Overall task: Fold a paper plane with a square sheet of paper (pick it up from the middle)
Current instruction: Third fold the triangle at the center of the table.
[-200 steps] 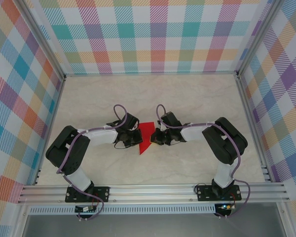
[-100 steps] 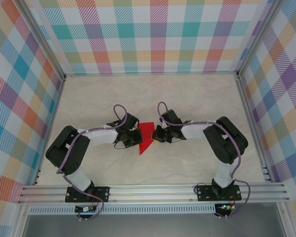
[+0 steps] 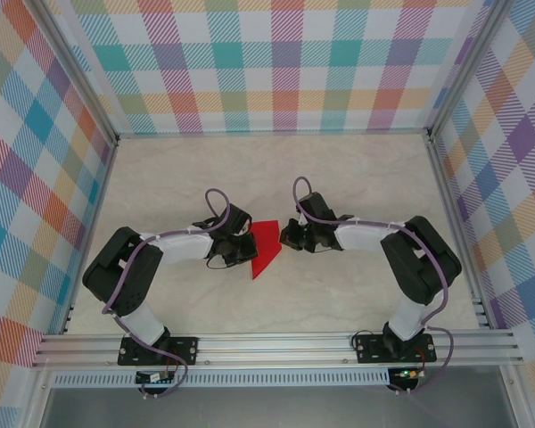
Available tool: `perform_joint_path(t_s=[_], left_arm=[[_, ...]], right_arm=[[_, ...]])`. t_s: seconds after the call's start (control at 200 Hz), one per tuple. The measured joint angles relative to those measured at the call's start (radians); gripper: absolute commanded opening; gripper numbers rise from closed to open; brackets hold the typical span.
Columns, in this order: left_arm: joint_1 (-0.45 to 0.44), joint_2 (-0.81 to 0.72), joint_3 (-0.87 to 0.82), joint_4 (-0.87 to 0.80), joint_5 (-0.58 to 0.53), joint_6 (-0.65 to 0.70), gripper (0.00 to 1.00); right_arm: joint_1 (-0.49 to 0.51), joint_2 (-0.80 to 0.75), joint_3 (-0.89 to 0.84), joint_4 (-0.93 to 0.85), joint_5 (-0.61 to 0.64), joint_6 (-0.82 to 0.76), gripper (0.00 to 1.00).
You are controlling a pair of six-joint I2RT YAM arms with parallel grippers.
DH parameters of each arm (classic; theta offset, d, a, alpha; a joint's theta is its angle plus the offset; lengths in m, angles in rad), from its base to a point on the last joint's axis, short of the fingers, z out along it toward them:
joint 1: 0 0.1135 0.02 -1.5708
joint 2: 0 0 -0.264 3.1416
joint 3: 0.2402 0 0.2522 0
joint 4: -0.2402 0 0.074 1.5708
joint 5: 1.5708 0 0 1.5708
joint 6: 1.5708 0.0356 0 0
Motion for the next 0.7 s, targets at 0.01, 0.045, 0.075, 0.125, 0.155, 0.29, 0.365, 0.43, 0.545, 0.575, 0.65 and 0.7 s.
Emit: perform_joint_path(t_s=[0.01,0.045,0.075,0.125,0.155,0.29,0.365,0.43,0.545,0.575,0.65,0.7], left_arm=[[0.000,0.000,0.000,0.000,0.000,0.000,0.00],[0.000,0.000,0.000,0.000,0.000,0.000,0.00],[0.000,0.000,-0.001,0.001,0.000,0.000,0.00],[-0.002,0.000,-0.001,0.001,0.000,0.000,0.00],[-0.002,0.000,-0.001,0.001,0.000,0.000,0.00],[-0.002,0.000,-0.002,0.002,0.000,0.000,0.00],[-0.002,0.000,-0.002,0.003,0.000,0.000,0.00],[-0.002,0.000,-0.002,0.003,0.000,0.000,0.00],[-0.002,0.000,-0.002,0.003,0.000,-0.001,0.00],[-0.002,0.000,-0.002,0.003,0.000,-0.001,0.00],[-0.002,0.000,-0.002,0.003,0.000,-0.001,0.00],[-0.002,0.000,-0.002,0.003,0.000,-0.001,0.00]], right_arm=[[0.000,-0.005,-0.003,0.002,-0.001,0.002,0.03],[0.004,-0.020,-0.013,0.019,-0.010,0.010,0.03],[0.011,-0.029,-0.024,0.037,-0.020,0.018,0.03],[0.028,-0.033,-0.044,0.068,-0.039,0.039,0.02],[0.043,-0.033,-0.059,0.090,-0.054,0.052,0.03],[0.111,-0.033,-0.124,0.166,-0.113,0.122,0.03],[0.145,-0.032,-0.136,0.193,-0.133,0.152,0.02],[0.167,-0.029,-0.136,0.223,-0.145,0.173,0.03],[0.181,-0.002,-0.136,0.272,-0.161,0.198,0.02],[0.183,0.010,-0.136,0.282,-0.164,0.202,0.02],[0.185,0.040,-0.136,0.295,-0.171,0.214,0.02],[0.189,0.056,-0.135,0.297,-0.176,0.219,0.03]])
